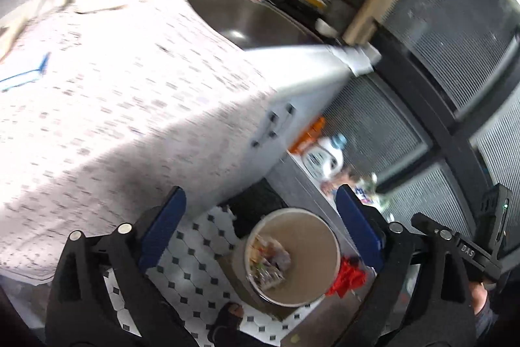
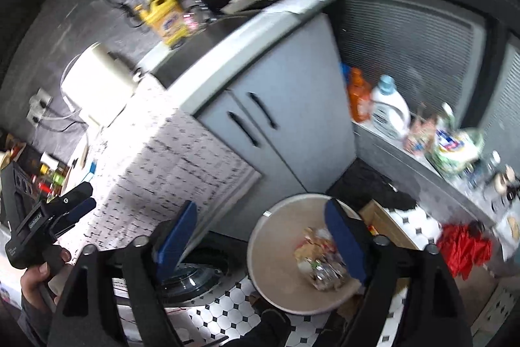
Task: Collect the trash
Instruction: 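Move both open tools back up over the blue-and-white box and foil ball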
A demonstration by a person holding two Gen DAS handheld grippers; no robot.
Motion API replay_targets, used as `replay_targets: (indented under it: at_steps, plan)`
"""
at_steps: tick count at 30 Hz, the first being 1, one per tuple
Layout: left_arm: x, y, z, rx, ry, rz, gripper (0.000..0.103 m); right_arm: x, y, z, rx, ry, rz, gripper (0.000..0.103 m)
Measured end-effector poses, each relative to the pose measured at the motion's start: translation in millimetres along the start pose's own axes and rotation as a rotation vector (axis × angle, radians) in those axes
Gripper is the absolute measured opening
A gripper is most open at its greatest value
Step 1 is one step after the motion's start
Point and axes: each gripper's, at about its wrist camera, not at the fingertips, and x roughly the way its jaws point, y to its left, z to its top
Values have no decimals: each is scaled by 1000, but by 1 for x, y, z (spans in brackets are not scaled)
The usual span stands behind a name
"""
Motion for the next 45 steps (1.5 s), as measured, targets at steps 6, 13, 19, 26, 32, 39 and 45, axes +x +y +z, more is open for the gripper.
replay_targets:
  at_steps: [6,13,19,26,32,39,45]
  plan:
    - [-35,60,26,-72,-82,70,97,24,70,25,-93,-20,52,95]
    - [-64,132,50,-157,-150,125,97,52,140,43,-183,1,92,95]
    - [-80,186,62,-206,-185,154,97,76,195,50,-241,21,104,95]
    - [-83,243,80,-236,-199,142,97,100,245,50,-277,27,97,95]
    - [-74,278,104,-207,-194,102,97,121,278,47,-267,22,77,95]
    - [-54,313,134,-161,-163,47,97,140,306,39,-234,16,34,95]
    - [-27,332,163,-125,-136,-15,96,138,310,29,-188,2,-41,95]
